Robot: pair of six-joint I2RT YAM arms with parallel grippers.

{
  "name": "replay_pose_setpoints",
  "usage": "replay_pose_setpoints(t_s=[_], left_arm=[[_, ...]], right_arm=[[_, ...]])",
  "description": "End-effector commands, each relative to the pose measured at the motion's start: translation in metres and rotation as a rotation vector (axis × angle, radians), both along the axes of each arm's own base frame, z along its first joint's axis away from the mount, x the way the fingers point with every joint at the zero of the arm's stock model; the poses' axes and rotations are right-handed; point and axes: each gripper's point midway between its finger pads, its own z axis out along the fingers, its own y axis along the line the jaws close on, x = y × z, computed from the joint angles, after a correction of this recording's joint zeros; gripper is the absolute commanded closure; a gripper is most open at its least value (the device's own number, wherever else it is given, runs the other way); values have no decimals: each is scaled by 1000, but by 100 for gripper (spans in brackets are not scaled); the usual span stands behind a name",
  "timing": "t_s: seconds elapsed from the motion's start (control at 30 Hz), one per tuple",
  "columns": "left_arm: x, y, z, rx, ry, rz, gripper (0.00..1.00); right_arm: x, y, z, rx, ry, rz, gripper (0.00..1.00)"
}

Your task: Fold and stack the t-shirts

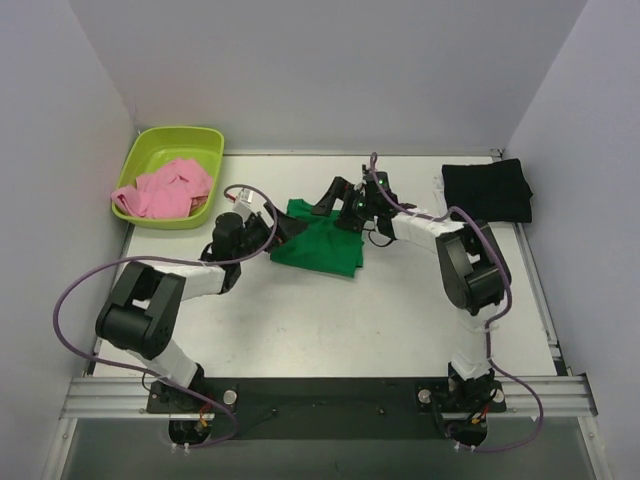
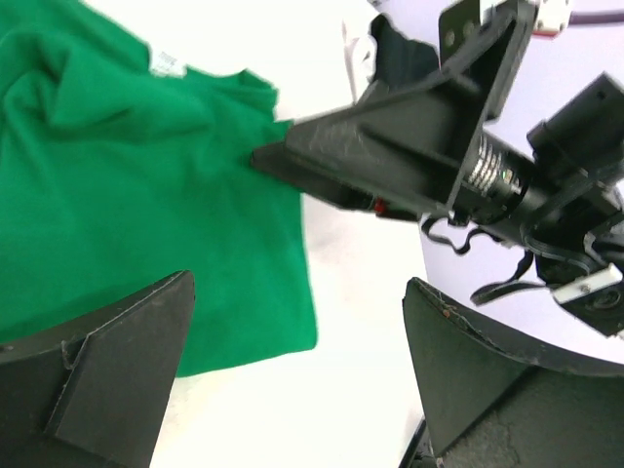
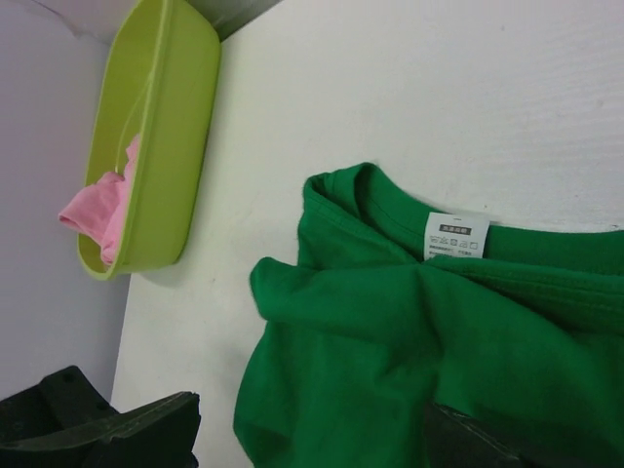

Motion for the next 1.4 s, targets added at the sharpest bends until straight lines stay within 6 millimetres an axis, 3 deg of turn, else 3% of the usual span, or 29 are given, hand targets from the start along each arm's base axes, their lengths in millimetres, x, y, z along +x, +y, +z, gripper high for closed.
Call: replay_pose_setpoints(t_s=[0.0, 0.07, 0.1, 0.17, 0.23, 0.53, 0.9, 1.13, 1.37], left_arm=[[12, -4, 61, 23, -132, -21, 2], [16, -5, 61, 40, -132, -24, 3], [20, -7, 66, 36, -142, -24, 3], [26, -11, 64, 35, -151, -35, 2], [35, -18, 71, 27, -172, -49, 3], [65, -49, 51, -88, -150, -128, 3], [85, -67, 19, -86, -104, -161, 3], [95, -65, 0, -61, -86, -159, 3], [101, -62, -23, -45, -64, -162, 3]], right_arm=[[-14, -6, 79, 21, -200, 9, 0], [-25, -11, 94, 31, -228, 7, 0], [-33, -14, 88, 24, -216, 8, 0], [-46, -14, 102, 34, -244, 15, 0], [-60, -15, 98, 28, -239, 26, 0], [-117, 1, 119, 20, -310, 100, 0], [-126, 10, 80, 12, -239, 127, 0], [-126, 19, 39, 32, -165, 135, 0], [-130, 21, 14, 43, -126, 142, 0]])
